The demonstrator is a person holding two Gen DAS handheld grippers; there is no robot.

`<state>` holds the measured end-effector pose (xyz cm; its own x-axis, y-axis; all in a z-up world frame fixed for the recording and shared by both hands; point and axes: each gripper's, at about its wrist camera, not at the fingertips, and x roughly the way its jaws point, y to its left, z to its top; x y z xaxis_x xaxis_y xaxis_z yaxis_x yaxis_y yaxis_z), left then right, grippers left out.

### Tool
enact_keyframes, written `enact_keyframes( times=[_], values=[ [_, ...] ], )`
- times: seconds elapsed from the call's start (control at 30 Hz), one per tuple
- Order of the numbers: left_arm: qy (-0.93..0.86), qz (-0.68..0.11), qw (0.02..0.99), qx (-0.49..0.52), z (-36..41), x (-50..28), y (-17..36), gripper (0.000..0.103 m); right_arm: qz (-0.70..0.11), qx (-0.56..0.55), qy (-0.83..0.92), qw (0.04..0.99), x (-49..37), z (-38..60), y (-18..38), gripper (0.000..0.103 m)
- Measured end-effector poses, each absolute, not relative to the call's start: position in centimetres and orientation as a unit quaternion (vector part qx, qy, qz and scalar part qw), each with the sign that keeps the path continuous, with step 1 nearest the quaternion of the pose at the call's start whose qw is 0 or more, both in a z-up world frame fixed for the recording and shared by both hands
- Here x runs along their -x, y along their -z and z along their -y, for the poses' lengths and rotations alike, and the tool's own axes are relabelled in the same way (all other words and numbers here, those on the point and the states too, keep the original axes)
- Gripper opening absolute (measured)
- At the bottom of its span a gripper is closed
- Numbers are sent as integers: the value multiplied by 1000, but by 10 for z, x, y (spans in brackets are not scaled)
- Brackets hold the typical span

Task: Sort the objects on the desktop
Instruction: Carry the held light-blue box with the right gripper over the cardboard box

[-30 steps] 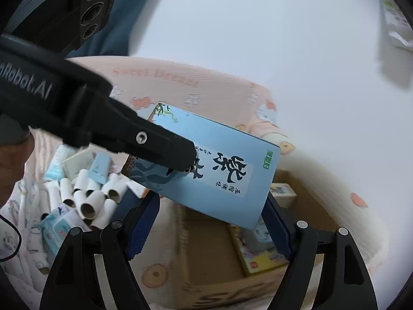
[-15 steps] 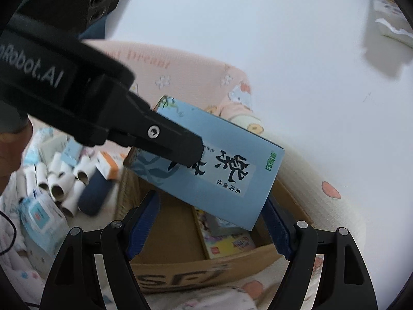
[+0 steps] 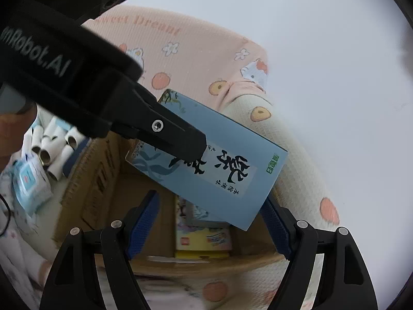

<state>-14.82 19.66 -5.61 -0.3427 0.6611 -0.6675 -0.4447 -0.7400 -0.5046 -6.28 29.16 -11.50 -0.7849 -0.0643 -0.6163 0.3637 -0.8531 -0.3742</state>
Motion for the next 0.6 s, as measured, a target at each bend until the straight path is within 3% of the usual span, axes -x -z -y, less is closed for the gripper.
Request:
enact_keyframes(
  times=[0.6],
  values=[
    [-718, 224, 292, 591, -214, 205, 141, 58, -249, -485, 815, 198, 147, -320, 153, 77]
  ],
)
